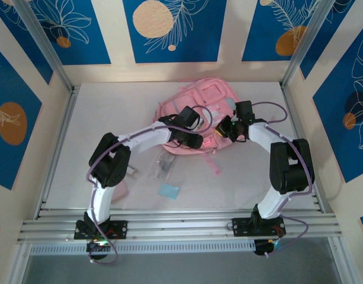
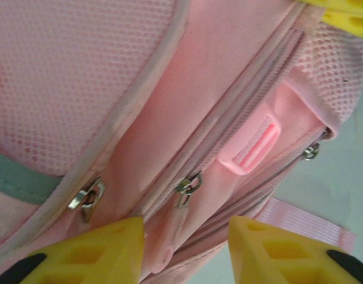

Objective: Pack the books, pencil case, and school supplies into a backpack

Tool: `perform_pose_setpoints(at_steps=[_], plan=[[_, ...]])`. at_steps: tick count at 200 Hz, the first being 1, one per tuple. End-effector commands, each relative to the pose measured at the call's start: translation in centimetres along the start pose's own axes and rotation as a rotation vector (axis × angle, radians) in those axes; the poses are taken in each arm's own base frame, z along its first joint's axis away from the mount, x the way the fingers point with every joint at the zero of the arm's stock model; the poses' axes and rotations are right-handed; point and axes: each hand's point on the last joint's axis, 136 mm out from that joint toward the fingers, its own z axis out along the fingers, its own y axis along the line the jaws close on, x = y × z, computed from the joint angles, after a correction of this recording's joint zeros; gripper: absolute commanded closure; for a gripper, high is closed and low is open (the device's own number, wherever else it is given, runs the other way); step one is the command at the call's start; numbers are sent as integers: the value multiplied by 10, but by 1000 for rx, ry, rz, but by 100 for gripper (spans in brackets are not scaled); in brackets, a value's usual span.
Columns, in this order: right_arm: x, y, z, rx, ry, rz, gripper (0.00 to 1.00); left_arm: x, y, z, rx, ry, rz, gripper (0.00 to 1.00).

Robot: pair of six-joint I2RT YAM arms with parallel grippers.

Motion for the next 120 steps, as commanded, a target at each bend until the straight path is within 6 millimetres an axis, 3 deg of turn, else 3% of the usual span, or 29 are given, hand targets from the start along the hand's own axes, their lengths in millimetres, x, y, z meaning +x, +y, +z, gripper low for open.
perform_pose_setpoints(at_steps=[1, 42, 94, 120], plan=[[5, 19, -4, -67, 17, -39, 100, 20, 12, 6, -83, 71, 33, 63], [4, 20, -5, -66, 11, -42, 100, 34, 13, 25, -98, 127, 54, 67], [5, 15, -6, -46, 10, -48, 100, 21, 8, 39, -77, 114, 42, 68], [6, 13, -6, -41, 14, -50, 100, 11, 12, 44, -95, 82, 24, 77]])
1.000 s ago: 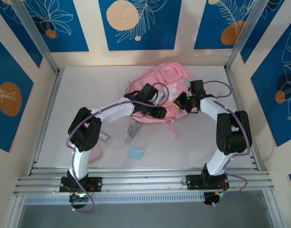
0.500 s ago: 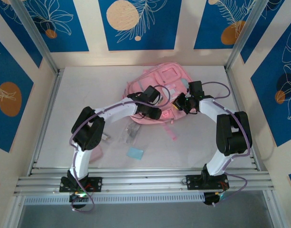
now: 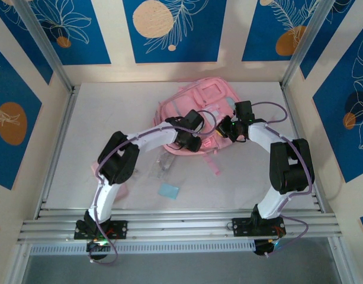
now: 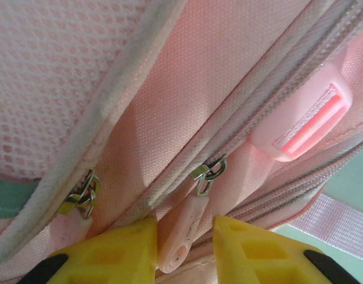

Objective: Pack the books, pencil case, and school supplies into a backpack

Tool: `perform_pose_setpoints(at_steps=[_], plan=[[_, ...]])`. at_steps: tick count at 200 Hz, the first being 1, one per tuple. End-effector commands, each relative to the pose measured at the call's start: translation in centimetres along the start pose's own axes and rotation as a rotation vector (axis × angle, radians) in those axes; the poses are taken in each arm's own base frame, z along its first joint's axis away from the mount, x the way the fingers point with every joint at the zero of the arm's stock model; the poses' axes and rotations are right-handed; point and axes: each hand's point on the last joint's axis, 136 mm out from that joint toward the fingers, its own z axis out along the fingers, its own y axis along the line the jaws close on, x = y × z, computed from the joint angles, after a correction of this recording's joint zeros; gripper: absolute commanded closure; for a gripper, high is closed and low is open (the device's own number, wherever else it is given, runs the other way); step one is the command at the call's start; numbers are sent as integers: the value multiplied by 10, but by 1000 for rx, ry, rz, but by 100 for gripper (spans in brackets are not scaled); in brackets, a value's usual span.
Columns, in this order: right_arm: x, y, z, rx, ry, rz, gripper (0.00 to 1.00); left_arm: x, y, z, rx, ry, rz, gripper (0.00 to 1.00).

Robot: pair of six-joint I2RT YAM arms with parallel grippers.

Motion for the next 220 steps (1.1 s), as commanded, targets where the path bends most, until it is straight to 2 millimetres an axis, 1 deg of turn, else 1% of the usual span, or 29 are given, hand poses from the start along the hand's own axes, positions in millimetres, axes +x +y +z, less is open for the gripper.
perform_pose_setpoints(at_steps=[1, 9, 16, 18, 30, 40, 56, 83, 101, 118, 132, 141, 153, 164, 175, 180, 190, 195, 206, 220], plan=[[7, 14, -6, -52, 26, -49, 100, -7, 6, 16, -33, -13, -11, 78], [8, 14, -7, -53, 27, -52, 100, -10, 6, 16, -34, -20, -12, 86], [7, 13, -7, -50, 24, -51, 100, -12, 6, 14, -33, -22, -11, 98], [7, 12, -6, -48, 25, -51, 100, -12, 6, 14, -32, -22, -11, 100], [4, 8, -7, -41, 15, -50, 100, -14, 4, 9, -16, -31, -11, 100], [-1, 3, -7, -33, 4, -41, 100, -12, 3, 3, 2, -29, -10, 100], [-11, -8, -11, -14, -26, -26, 100, -2, 9, -5, 22, -3, -14, 100], [-32, -24, -19, 2, -80, -1, 100, 35, 39, -18, -12, 89, -50, 100], [-43, -30, -22, 5, -98, 6, 100, 53, 60, -28, -36, 114, -82, 100], [-49, -30, -22, 1, -102, 4, 100, 61, 80, -36, -65, 118, -115, 100], [-53, -29, -22, 4, -109, -3, 100, 60, 91, -42, -74, 105, -145, 100], [-54, -28, -21, 1, -105, -7, 100, 54, 95, -49, -64, 83, -160, 100], [-53, -22, -19, -18, -90, -12, 100, 43, 89, -57, -25, 53, -155, 100], [-51, -16, -22, -27, -89, -28, 100, 31, 76, -65, 39, 22, -146, 100], [-46, -9, -27, -25, -90, -51, 85, 18, 60, -73, 108, -8, -145, 100], [-43, -6, -30, -29, -90, -61, 76, 12, 54, -78, 137, -23, -143, 100], [-34, 3, -38, -49, -81, -76, 59, 2, 39, -87, 195, -52, -140, 100], [-29, 7, -43, -59, -73, -82, 53, -2, 34, -91, 217, -64, -139, 100], [-15, 15, -51, -83, -45, -93, 46, -11, 21, -99, 265, -96, -136, 100], [5, 22, -59, -96, 1, -102, 42, -19, 6, -108, 309, -122, -126, 100]])
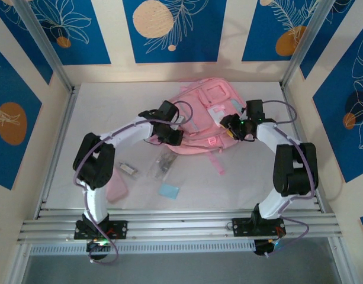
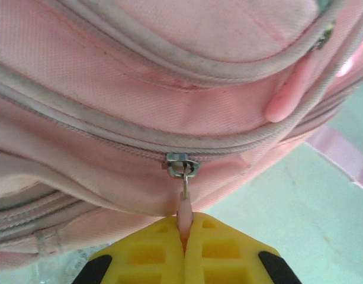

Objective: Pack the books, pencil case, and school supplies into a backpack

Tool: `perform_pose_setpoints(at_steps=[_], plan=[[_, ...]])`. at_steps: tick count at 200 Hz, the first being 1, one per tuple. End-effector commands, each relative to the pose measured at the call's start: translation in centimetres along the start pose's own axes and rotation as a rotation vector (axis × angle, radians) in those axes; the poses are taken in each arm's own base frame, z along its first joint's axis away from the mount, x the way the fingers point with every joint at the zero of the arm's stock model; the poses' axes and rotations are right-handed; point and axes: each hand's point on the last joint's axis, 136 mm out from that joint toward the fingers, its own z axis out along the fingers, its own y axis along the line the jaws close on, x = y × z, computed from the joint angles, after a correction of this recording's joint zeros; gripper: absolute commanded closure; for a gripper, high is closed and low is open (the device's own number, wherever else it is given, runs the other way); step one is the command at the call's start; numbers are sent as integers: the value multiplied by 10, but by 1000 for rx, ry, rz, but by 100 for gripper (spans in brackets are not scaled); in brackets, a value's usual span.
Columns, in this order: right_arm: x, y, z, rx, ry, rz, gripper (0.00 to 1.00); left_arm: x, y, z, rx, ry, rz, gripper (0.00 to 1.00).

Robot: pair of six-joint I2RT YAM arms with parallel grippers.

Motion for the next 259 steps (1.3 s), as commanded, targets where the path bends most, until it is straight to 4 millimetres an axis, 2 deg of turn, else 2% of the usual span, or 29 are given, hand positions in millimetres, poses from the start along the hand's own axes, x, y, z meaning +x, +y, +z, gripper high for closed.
perform_pose_setpoints(at_steps=[1, 13, 45, 76, 90, 109, 118, 133, 150, 171, 176, 182, 195, 202, 206, 216, 259], plan=[[26, 28, -27, -53, 39, -51, 41, -28, -50, -37, 163, -101, 28, 100], [44, 32, -31, -69, 79, -43, 36, -32, -61, -41, 189, -112, 40, 100], [84, 37, -33, -129, 168, 37, 35, -36, -86, -44, 235, -123, 72, 100], [105, 39, -28, -137, 201, 97, 35, -41, -106, -46, 282, -141, 91, 100], [105, 40, -22, -139, 190, 112, 35, -40, -114, -45, 300, -138, 101, 100], [95, 43, -13, -155, 140, 134, 37, -34, -119, -41, 314, -116, 114, 100], [87, 43, -8, -158, 106, 148, 41, -30, -119, -38, 310, -102, 118, 100], [74, 46, -3, -167, 41, 141, 54, -24, -114, -36, 293, -84, 117, 100], [67, 50, 3, -165, 19, 131, 55, -17, -110, -33, 281, -72, 119, 100], [69, 50, 16, -148, 37, 126, 56, -13, -108, -31, 281, -57, 121, 100], [70, 50, 19, -145, 44, 125, 58, -12, -108, -30, 281, -53, 122, 100], [72, 47, 22, -134, 52, 128, 65, -12, -108, -29, 281, -50, 125, 100], [76, 43, 26, -125, 65, 125, 81, -13, -103, -29, 272, -51, 120, 100], [78, 40, 26, -118, 65, 121, 95, -15, -97, -29, 259, -58, 109, 100], [78, 39, 25, -117, 64, 119, 100, -16, -92, -28, 247, -64, 99, 100], [79, 36, 22, -114, 66, 109, 100, -20, -77, -27, 212, -80, 75, 100], [92, 20, 6, -59, 124, 6, 100, -33, 25, -20, 9, -120, -48, 100]])
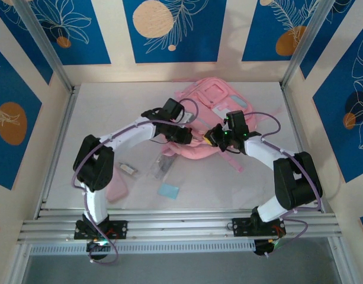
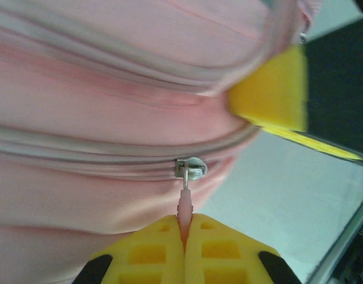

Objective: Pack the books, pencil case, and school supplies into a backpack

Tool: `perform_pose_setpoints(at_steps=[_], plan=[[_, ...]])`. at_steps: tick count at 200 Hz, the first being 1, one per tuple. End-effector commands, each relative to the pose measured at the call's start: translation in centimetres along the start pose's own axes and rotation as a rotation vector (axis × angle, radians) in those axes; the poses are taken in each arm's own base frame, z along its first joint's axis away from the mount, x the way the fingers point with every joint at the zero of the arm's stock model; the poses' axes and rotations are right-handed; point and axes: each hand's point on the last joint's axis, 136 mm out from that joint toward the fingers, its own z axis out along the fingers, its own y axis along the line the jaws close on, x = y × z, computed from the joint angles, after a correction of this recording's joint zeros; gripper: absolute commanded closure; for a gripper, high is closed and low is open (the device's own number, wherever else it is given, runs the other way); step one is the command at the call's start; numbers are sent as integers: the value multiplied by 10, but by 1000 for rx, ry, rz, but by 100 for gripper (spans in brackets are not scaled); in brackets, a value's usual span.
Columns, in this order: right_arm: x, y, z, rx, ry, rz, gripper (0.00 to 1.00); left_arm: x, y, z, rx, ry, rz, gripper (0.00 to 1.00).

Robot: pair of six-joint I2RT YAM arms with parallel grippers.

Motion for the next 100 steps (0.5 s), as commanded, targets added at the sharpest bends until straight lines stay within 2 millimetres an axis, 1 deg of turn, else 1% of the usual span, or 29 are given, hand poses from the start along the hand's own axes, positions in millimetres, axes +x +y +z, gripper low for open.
perform_pose_setpoints(at_steps=[1, 10, 20, 39, 54, 64, 71, 78, 86, 100], plan=[[2, -11, -15, 49, 3, -99, 100, -19, 60, -18, -126, -78, -41, 100], [6, -16, -17, 58, 22, -106, 100, -20, 73, -20, -161, -82, -45, 100], [10, -18, -19, 58, 40, -114, 100, -22, 84, -21, -194, -84, -40, 100], [13, -24, -22, 71, 58, -133, 100, -27, 94, -22, -241, -99, -16, 100], [11, -30, -26, 89, 70, -160, 100, -30, 107, -24, -287, -113, -17, 100], [6, -35, -30, 108, 72, -183, 100, -32, 116, -27, -313, -124, -33, 100], [2, -43, -34, 150, 66, -195, 100, -34, 121, -30, -325, -132, -42, 100], [-4, -50, -38, 188, 53, -209, 100, -34, 123, -33, -328, -135, -46, 100], [-12, -57, -44, 224, 33, -220, 100, -34, 120, -36, -318, -139, -41, 100], [-31, -70, -55, 276, -18, -213, 100, -31, 102, -38, -241, -139, -22, 100]])
